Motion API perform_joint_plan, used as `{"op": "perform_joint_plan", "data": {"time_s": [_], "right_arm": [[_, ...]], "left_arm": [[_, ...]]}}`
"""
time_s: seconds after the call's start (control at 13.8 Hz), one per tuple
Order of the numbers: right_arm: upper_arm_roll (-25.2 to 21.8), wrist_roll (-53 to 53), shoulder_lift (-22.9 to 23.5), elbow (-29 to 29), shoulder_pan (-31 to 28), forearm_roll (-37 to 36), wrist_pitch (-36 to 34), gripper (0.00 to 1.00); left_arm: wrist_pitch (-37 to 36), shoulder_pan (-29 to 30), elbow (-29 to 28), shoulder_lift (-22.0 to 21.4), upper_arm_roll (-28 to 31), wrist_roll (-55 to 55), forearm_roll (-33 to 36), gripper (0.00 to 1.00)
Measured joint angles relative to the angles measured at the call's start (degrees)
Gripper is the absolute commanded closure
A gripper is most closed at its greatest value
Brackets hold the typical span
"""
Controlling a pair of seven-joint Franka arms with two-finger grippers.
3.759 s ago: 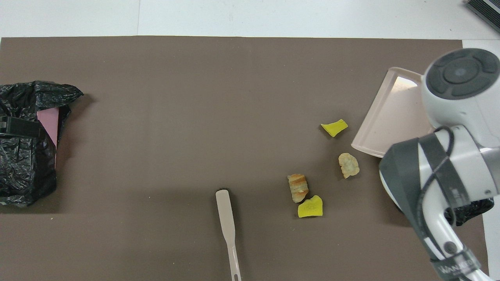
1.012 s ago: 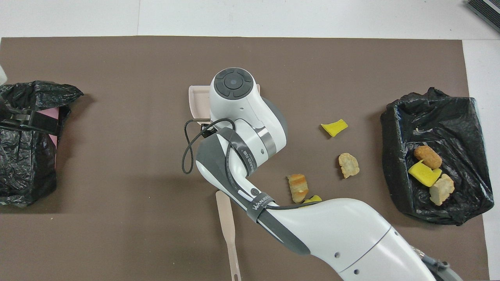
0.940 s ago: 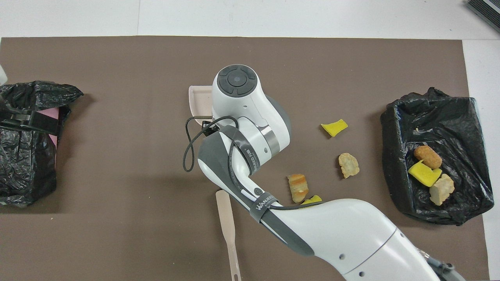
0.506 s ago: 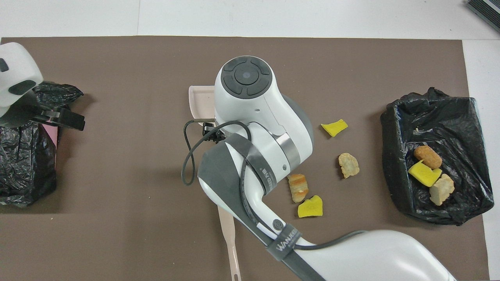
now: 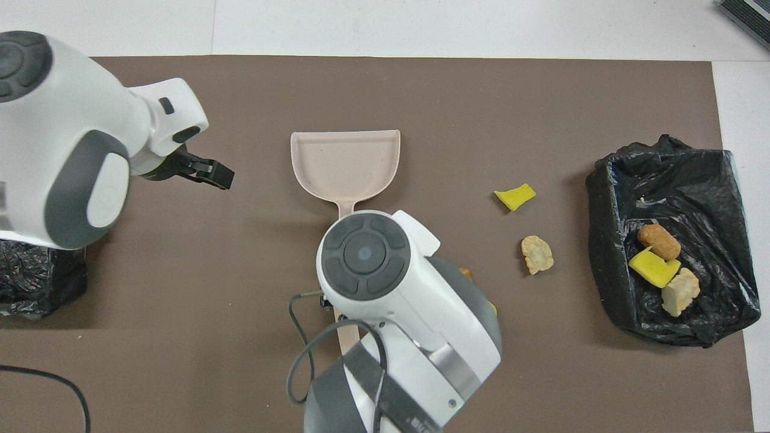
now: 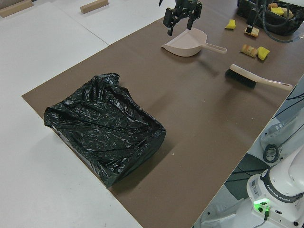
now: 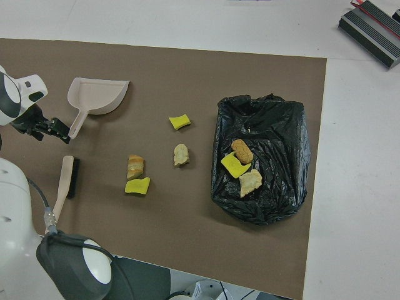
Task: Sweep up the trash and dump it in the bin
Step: 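Grasp the dustpan handle with the left gripper while the right gripper reaches the brush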
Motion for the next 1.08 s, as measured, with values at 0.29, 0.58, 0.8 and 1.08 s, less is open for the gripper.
{"op": "perform_joint_plan", "data": {"time_s": [0.29,0.58,0.8,1.08], "right_arm": [[0.01,-0.03,-9.67,-19.1,4.0,3.47,10.81,0.0],[-0.01,-0.03,-11.62,-28.96,9.0,4.03,17.82,0.0],[0.0,0.64,-10.29,-33.4,13.09,4.23,24.78,0.0],[-0.02,1.23,-8.43,-35.36,15.07,4.26,29.22,0.17]], "left_arm": [[4.92,-6.85,-0.02,5.1,-0.06,-8.62,-0.02,0.0],[7.81,-12.22,-0.17,8.27,-0.11,-17.92,-0.61,0.0],[10.06,-13.54,-0.67,10.89,0.0,-19.77,-4.32,0.0],[11.24,-15.91,-0.71,12.71,-0.08,-25.24,-5.96,0.18]]}}
